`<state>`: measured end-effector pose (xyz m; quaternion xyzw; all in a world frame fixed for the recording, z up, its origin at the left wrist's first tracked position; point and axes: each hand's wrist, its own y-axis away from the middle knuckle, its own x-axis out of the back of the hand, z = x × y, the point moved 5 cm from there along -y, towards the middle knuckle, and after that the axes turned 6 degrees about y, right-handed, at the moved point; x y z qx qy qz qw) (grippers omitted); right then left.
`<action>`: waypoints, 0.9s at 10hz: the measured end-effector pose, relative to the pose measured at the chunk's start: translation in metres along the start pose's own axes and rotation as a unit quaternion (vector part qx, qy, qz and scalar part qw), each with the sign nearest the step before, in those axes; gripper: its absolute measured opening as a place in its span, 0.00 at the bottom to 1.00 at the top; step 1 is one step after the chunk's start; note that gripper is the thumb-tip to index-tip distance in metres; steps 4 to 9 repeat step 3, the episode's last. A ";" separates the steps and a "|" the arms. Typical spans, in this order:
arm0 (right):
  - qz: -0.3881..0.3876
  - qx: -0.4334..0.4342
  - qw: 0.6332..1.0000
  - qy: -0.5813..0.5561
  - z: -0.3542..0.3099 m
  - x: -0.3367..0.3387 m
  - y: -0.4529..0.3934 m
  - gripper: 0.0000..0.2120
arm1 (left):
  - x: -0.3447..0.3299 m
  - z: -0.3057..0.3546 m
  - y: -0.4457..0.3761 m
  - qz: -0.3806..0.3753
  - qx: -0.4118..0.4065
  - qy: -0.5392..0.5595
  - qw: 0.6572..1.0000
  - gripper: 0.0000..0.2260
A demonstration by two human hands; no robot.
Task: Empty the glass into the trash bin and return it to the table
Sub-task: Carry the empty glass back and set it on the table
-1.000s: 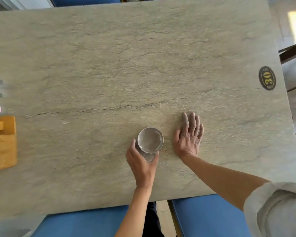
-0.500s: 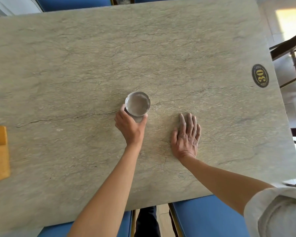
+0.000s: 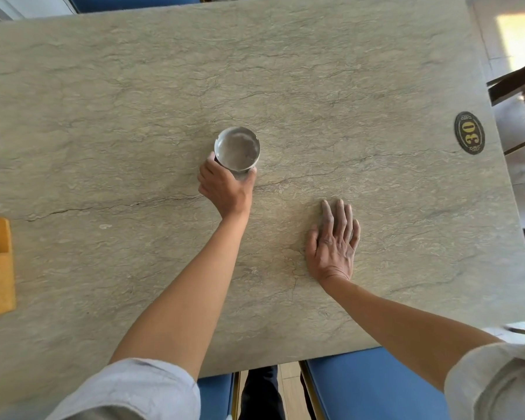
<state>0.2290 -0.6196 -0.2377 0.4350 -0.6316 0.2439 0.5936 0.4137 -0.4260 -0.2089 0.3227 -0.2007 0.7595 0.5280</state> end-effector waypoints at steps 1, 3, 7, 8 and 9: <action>0.003 0.003 1.000 -0.003 -0.001 0.001 0.000 0.29 | -0.002 0.004 -0.005 0.006 0.007 -0.009 1.000 0.40; 0.017 0.008 1.000 -0.013 -0.001 0.003 0.000 0.29 | 0.005 -0.004 0.013 -0.017 0.014 0.013 1.000 0.41; 0.017 0.008 1.000 -0.013 -0.001 0.003 0.000 0.29 | 0.005 -0.004 0.013 -0.017 0.014 0.013 1.000 0.41; 0.017 0.008 1.000 -0.013 -0.001 0.003 0.000 0.29 | 0.005 -0.004 0.013 -0.017 0.014 0.013 1.000 0.41; 0.017 0.008 1.000 -0.013 -0.001 0.003 0.000 0.29 | 0.005 -0.004 0.013 -0.017 0.014 0.013 1.000 0.41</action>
